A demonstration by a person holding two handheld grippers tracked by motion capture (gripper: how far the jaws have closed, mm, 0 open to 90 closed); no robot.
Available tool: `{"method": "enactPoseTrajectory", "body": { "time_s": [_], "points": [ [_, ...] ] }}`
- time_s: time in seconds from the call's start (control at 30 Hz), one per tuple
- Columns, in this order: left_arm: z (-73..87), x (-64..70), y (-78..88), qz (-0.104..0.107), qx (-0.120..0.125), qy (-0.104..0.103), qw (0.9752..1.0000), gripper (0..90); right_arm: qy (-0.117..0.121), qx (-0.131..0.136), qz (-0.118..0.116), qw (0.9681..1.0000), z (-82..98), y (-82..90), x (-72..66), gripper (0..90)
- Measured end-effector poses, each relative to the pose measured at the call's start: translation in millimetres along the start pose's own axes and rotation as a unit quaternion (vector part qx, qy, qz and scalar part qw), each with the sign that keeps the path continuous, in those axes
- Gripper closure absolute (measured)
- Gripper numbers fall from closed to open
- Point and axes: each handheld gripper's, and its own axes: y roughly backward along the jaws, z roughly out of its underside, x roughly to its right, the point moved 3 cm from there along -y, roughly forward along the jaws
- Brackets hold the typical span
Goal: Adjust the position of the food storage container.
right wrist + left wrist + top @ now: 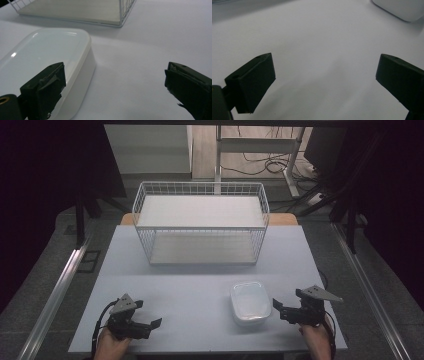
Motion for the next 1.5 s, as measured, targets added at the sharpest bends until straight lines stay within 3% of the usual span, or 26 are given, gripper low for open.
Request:
{"method": "enactPoseTrajectory", "body": {
  "time_s": [0.2, 0.47, 0.7, 0.73, 0.77, 0.83, 0.93, 0.97, 1.0, 1.07, 1.1, 1.13, 1.2, 1.37, 1.5],
  "points": [
    [1.2, -3.6, 0.4, -0.004, 0.004, 0.001, 1.0000, 2.4, 0.000, -0.019, -0.001, 0.9998, 4.4, -5.3, 2.0, 0.9],
    [1.2, -4.2, -0.1, -0.005, 0.006, -0.004, 1.0000, 2.1, -0.014, -0.043, 0.020, 0.9988, 8.2, -9.4, 10.8, 0.0],
    [1.4, -4.2, -0.9, -0.001, 0.003, -0.005, 1.0000, 2.0, -0.007, -0.074, -0.011, 0.9972, 8.8, -8.3, 6.2, 0.7],
    [1.4, -3.8, -1.3, 0.001, 0.002, -0.005, 1.0000, 2.1, -0.007, -0.085, -0.011, 0.9963, 8.3, -7.7, 4.2, 6.6],
    [1.4, -3.8, -1.3, 0.001, 0.002, -0.005, 1.0000, 2.0, -0.007, -0.085, -0.011, 0.9963, 8.3, -7.7, 4.2, 6.6],
    [1.7, -3.8, -1.9, 0.001, 0.000, -0.005, 1.0000, 2.1, -0.008, -0.087, -0.005, 0.9961, 4.8, -2.7, 1.9, 29.7],
    [1.6, -3.8, -2.0, 0.002, 0.000, -0.004, 1.0000, 2.0, 0.003, -0.098, -0.021, 0.9949, 5.4, 0.2, 0.1, 59.9],
    [1.6, -3.8, -2.0, 0.002, 0.000, -0.004, 1.0000, 2.0, 0.003, -0.098, -0.021, 0.9949, 5.4, 0.2, 0.1, 59.9],
    [1.6, -3.7, -2.1, 0.002, 0.000, -0.004, 1.0000, 2.0, 0.025, -0.122, -0.032, 0.9917, 9.9, -3.5, -3.7, 74.2],
    [1.6, -3.8, -2.3, 0.002, -0.001, -0.004, 1.0000, 2.0, 0.034, -0.141, -0.041, 0.9886, 12.9, -7.5, -8.1, 81.8],
    [1.6, -3.8, -2.3, 0.002, -0.001, -0.004, 1.0000, 2.0, 0.034, -0.141, -0.041, 0.9886, 12.9, -7.5, -8.1, 81.8],
    [1.7, -3.8, -2.5, 0.003, -0.001, -0.003, 1.0000, 2.0, 0.039, -0.152, -0.050, 0.9863, 14.8, -11.0, -14.0, 88.0],
    [1.7, -3.7, -2.8, 0.005, -0.002, -0.003, 1.0000, 2.0, 0.042, -0.158, -0.061, 0.9846, 15.1, -12.9, -20.7, 89.4],
    [2.0, -3.3, -3.7, 0.007, -0.005, -0.003, 1.0000, 2.0, 0.045, -0.155, -0.066, 0.9847, 13.9, -15.8, -31.4, 89.6],
    [1.7, -3.3, -4.0, 0.008, -0.005, -0.002, 1.0000, 2.0, 0.039, -0.154, -0.089, 0.9833, 13.6, -20.1, -42.8, 89.6]
  ]
}}
